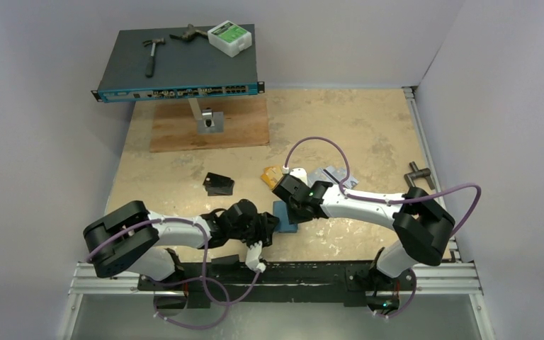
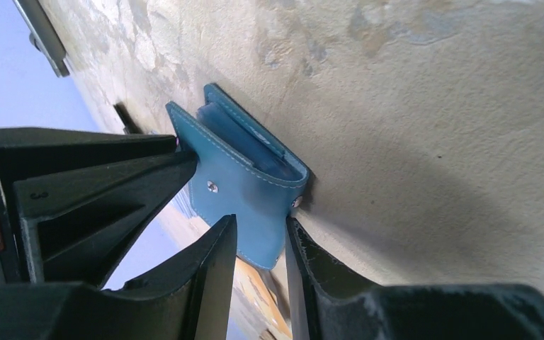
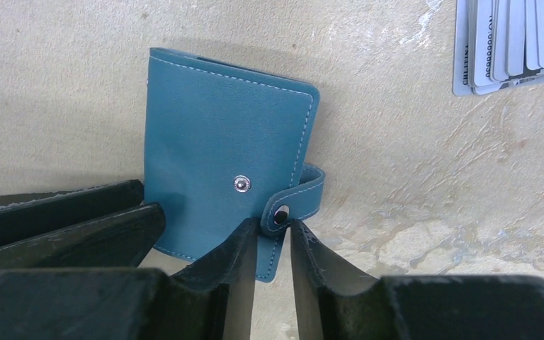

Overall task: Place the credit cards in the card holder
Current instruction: Close the card holder at the center of the board.

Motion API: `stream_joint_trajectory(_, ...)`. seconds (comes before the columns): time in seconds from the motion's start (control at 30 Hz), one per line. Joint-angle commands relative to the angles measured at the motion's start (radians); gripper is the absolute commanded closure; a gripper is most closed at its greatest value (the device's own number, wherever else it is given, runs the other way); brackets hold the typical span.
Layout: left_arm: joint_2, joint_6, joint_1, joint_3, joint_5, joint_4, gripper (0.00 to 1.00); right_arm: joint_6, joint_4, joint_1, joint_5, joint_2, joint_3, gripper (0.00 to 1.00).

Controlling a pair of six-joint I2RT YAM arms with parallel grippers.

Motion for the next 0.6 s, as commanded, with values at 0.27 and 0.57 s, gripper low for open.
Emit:
stream_joint_trajectory(0.27, 0.031, 0.206, 0.002, 0.024, -0.004, -0.203, 0.71, 0.018, -0.017, 0.004, 0.062, -0.045, 0.014, 0.91)
stream_joint_trajectory(0.57, 0.040, 0.233, 0.000, 0.045, -0.025, -0.323, 0.71, 0.026, -0.034, 0.004, 0.096, -0.069, 0.023, 1.00)
